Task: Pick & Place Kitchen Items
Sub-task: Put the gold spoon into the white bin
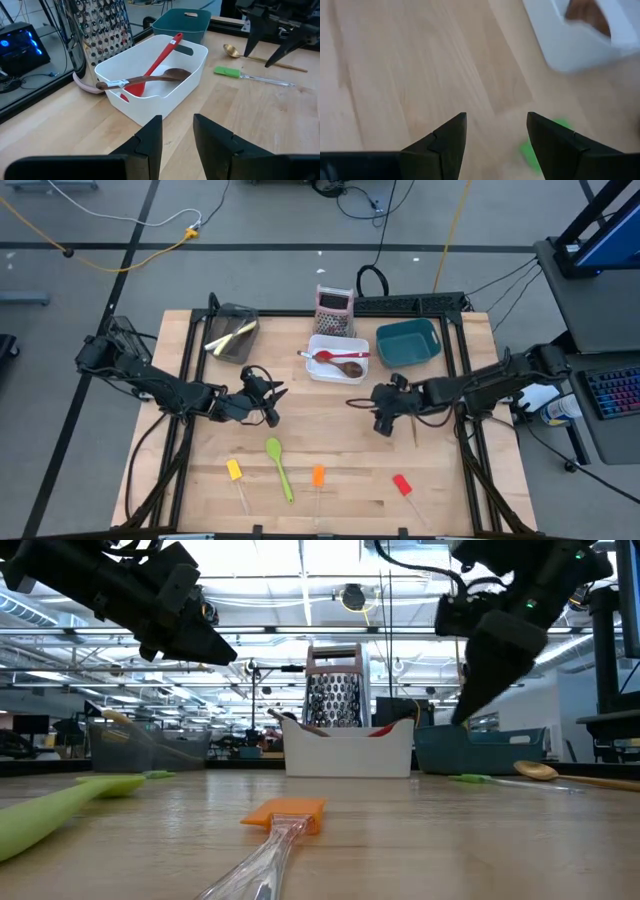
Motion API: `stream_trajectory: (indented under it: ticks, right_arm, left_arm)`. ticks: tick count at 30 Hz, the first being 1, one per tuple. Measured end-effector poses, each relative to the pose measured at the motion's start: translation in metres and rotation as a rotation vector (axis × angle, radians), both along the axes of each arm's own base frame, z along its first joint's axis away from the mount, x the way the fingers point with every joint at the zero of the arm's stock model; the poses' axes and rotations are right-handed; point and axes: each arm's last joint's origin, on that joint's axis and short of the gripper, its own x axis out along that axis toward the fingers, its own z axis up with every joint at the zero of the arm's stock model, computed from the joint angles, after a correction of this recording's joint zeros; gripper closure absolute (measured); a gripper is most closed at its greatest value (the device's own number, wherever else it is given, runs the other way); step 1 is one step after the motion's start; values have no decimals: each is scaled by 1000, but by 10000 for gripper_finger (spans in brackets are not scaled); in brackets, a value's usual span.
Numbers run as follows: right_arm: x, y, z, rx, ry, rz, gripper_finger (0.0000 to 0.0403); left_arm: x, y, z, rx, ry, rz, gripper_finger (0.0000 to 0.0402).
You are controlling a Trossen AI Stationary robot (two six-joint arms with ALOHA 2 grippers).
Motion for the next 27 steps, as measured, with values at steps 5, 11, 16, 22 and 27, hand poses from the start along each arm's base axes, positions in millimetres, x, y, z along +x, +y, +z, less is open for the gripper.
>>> stream_trajectory:
  ticks: [5, 11, 16, 22, 27]
  right_arm:
    - [-11, 4, -5, 8, 91, -84, 202]
    - [-21, 9, -9, 20, 161, -160, 202]
    - [-30, 12, -11, 35, 214, -232, 202]
    - [-40, 15, -12, 52, 268, -343, 202]
    - [-50, 17, -13, 49, 316, -435, 202]
  left_arm:
    - [0, 0, 0, 0, 0, 0, 286]
    - [0, 0, 0, -1, -1, 0, 286]
    - [0, 0, 0, -1, -1, 0, 286]
    - [0, 0, 0, 3, 1, -1, 286]
    - [0, 0, 0, 3, 2, -1, 286]
